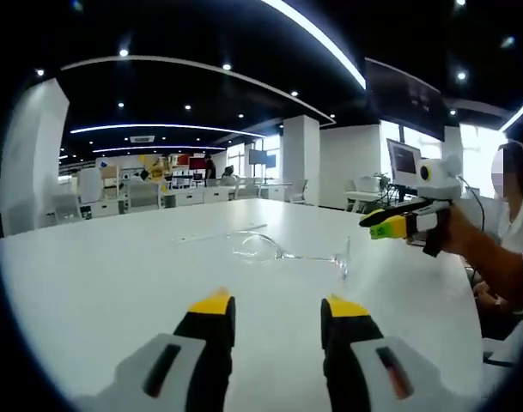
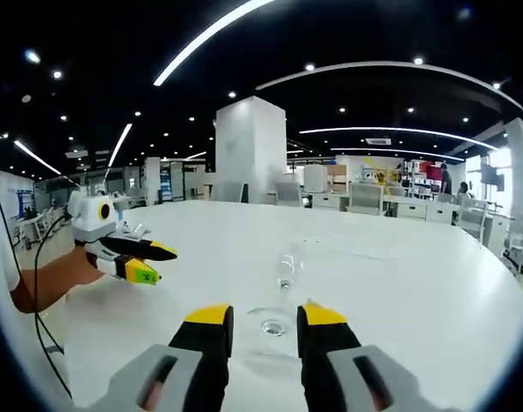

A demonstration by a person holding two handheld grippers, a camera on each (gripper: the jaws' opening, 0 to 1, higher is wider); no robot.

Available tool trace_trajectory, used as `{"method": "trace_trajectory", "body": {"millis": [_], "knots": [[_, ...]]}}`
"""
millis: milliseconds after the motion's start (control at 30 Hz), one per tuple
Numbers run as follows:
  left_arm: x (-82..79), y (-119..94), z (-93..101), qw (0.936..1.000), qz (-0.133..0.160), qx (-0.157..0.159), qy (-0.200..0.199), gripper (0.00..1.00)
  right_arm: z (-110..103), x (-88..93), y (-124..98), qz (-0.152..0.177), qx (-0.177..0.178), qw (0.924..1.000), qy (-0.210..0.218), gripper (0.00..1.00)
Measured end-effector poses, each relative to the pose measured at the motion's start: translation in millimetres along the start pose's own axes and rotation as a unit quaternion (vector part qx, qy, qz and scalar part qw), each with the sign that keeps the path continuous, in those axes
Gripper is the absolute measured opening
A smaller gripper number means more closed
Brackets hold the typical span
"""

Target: Stand the stemmed glass upright on the table place it in front of you

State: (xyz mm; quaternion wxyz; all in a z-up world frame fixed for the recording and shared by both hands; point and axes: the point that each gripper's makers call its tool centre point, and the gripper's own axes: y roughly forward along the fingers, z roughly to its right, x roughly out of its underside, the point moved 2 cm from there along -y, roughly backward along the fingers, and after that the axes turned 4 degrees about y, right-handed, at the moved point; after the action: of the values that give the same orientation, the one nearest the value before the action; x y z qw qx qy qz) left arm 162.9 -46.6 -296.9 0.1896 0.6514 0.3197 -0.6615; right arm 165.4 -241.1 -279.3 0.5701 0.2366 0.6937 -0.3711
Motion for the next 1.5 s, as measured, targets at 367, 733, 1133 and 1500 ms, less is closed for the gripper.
{"method": "trace_trajectory", "body": {"millis": [367,733,1133,1500], "knots": [[1.4,-8,-1.4,1.0,0.006,-0.006,-0.001,0.4,-9,-4.9,20,-0.052,-0.028,0.9979,0.027,0.32],[1.8,-9,-1.8,0.9999,0.005,-0.009,0.001,0.4,-16,-9.1,25,-0.068,-0.036,0.9968,0.022,0.32],[1.7,-8,-4.1,0.9999,0.004,-0.012,0.0,0.4,-13,-8.0,25,-0.072,-0.033,0.9967,0.021,0.32],[2.2,-9,-5.2,0.9999,0.004,-0.015,0.001,0.39,-14,-8.7,29,-0.079,-0.035,0.9961,0.02,0.32]]}}
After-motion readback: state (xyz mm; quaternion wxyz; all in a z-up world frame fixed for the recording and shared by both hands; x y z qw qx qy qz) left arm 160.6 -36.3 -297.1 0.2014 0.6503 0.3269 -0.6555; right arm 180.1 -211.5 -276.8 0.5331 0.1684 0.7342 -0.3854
